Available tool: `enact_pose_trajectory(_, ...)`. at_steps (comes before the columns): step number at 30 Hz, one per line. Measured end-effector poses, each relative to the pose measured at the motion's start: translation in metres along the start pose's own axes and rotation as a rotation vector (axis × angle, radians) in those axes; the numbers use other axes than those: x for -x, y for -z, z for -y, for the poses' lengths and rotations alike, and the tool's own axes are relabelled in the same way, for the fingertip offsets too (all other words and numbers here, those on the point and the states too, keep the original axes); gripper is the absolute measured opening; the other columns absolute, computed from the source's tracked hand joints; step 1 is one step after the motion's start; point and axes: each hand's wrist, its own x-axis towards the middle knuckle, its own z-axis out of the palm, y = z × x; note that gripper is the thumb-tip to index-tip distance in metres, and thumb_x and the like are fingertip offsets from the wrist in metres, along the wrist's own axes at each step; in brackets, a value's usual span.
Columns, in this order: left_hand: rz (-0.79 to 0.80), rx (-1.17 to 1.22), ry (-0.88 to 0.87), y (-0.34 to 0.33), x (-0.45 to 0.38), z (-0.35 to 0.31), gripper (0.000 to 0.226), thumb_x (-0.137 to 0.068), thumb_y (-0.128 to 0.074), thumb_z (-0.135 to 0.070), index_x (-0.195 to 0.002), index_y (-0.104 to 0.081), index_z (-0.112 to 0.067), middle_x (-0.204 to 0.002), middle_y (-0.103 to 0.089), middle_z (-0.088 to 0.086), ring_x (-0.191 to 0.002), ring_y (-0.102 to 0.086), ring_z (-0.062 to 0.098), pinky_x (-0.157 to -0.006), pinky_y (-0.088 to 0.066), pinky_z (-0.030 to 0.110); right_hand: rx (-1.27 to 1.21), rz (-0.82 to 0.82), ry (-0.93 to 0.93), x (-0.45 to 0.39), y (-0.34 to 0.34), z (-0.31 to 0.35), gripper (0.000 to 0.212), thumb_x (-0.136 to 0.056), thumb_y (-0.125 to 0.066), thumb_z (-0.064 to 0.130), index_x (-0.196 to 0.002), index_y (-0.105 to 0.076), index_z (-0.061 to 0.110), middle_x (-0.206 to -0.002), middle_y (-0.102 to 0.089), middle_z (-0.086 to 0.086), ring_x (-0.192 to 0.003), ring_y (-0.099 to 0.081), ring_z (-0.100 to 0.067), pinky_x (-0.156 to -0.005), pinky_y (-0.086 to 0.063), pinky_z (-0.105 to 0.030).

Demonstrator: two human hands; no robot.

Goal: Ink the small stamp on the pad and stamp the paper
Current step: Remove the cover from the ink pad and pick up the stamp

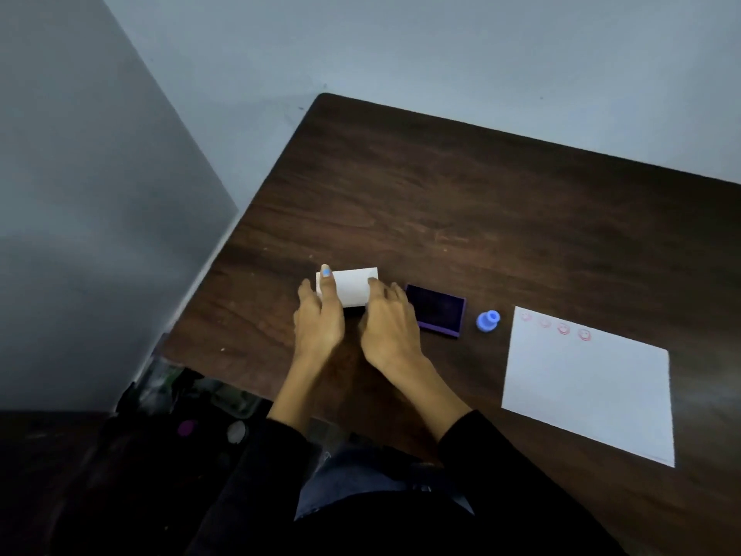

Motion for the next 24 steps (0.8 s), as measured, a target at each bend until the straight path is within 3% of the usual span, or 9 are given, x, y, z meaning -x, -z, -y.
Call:
enact_pose_trajectory(4,-0.019,-0.039,0.022,0.007,-0.001,0.012,0.078,-0.088,-0.023,-0.069,-0.145,-0.023,-0.015,-0.143,-0.041,0.017,-0.133,-0.036,0.036,-0.11,-0.031,0.053,0.052,0.029,0.025,-0.004,-0.015,-0.002,0.057,-0.087,-0.053,0.008,-0.138,-0.029,0.004,-0.146,-0.037,-0.021,-0.142,-0.018,-0.033,-0.118,-0.012,-0.041)
enact_pose_trajectory(8,-0.083,-0.153,0.033,0.007,-0.001,0.013,0.074,-0.092,-0.025,-0.061,-0.146,-0.019,-0.011,-0.149,-0.034,0.016,-0.138,-0.025,0.037,-0.115,-0.017,0.054,0.039,0.04,0.05,-0.004,-0.016,-0.005,0.056,-0.087,-0.052,0.008,-0.139,-0.03,0.005,-0.146,-0.037,-0.019,-0.142,-0.019,-0.031,-0.118,-0.012,-0.041)
enact_pose_trajectory(10,-0.117,-0.217,-0.022,0.003,-0.001,0.008,0.071,-0.094,-0.032,-0.054,-0.146,-0.019,-0.007,-0.152,-0.029,0.016,-0.14,-0.02,0.036,-0.114,-0.013,0.051,-0.034,-0.071,0.049,-0.003,-0.005,-0.009,0.051,-0.088,-0.051,0.008,-0.136,-0.035,0.007,-0.144,-0.041,-0.017,-0.14,-0.025,-0.03,-0.117,-0.019,-0.041)
enact_pose_trajectory(13,-0.108,-0.252,-0.211,-0.012,0.001,-0.003,0.066,-0.094,-0.046,-0.041,-0.144,-0.024,-0.004,-0.149,-0.034,0.017,-0.139,-0.025,0.034,-0.113,-0.018,0.047,-0.149,-0.361,0.015,-0.003,0.023,-0.029,0.045,-0.088,-0.051,0.01,-0.132,-0.042,0.011,-0.141,-0.045,-0.014,-0.135,-0.033,-0.028,-0.114,-0.029,-0.041)
enact_pose_trajectory(15,-0.032,-0.296,-0.349,-0.031,0.006,-0.011,0.063,-0.092,-0.053,-0.035,-0.141,-0.03,-0.004,-0.146,-0.039,0.018,-0.138,-0.03,0.032,-0.113,-0.023,0.045,-0.163,-0.507,-0.072,-0.001,0.044,-0.052,0.045,-0.087,-0.055,0.013,-0.131,-0.043,0.014,-0.14,-0.046,-0.01,-0.133,-0.035,-0.025,-0.111,-0.033,-0.041)
enact_pose_trajectory(17,0.083,-0.405,-0.466,-0.056,0.012,-0.017,0.061,-0.089,-0.058,-0.032,-0.139,-0.036,-0.006,-0.148,-0.036,0.017,-0.139,-0.028,0.032,-0.114,-0.023,0.044,-0.154,-0.549,-0.185,0.005,0.059,-0.08,0.046,-0.085,-0.06,0.015,-0.128,-0.046,0.016,-0.137,-0.048,-0.008,-0.13,-0.038,-0.025,-0.106,-0.038,-0.04)
enact_pose_trajectory(21,0.252,-0.599,-0.606,-0.097,0.027,-0.018,0.067,-0.083,-0.065,-0.03,-0.14,-0.036,-0.013,-0.155,-0.023,0.014,-0.145,-0.012,0.03,-0.115,-0.014,0.044,-0.214,-0.415,-0.32,0.019,0.065,-0.12,0.044,-0.079,-0.069,0.016,-0.12,-0.052,0.018,-0.129,-0.052,-0.008,-0.12,-0.046,-0.025,-0.093,-0.042,-0.033)
enact_pose_trajectory(24,0.331,-0.679,-0.688,-0.117,0.039,-0.014,0.062,-0.082,-0.064,-0.026,-0.138,-0.039,-0.015,-0.156,-0.019,0.013,-0.146,-0.004,0.028,-0.117,-0.006,0.044,-0.248,-0.379,-0.296,0.026,0.062,-0.133,0.038,-0.078,-0.07,0.014,-0.113,-0.057,0.017,-0.119,-0.06,-0.007,-0.11,-0.054,-0.023,-0.086,-0.042,-0.028)
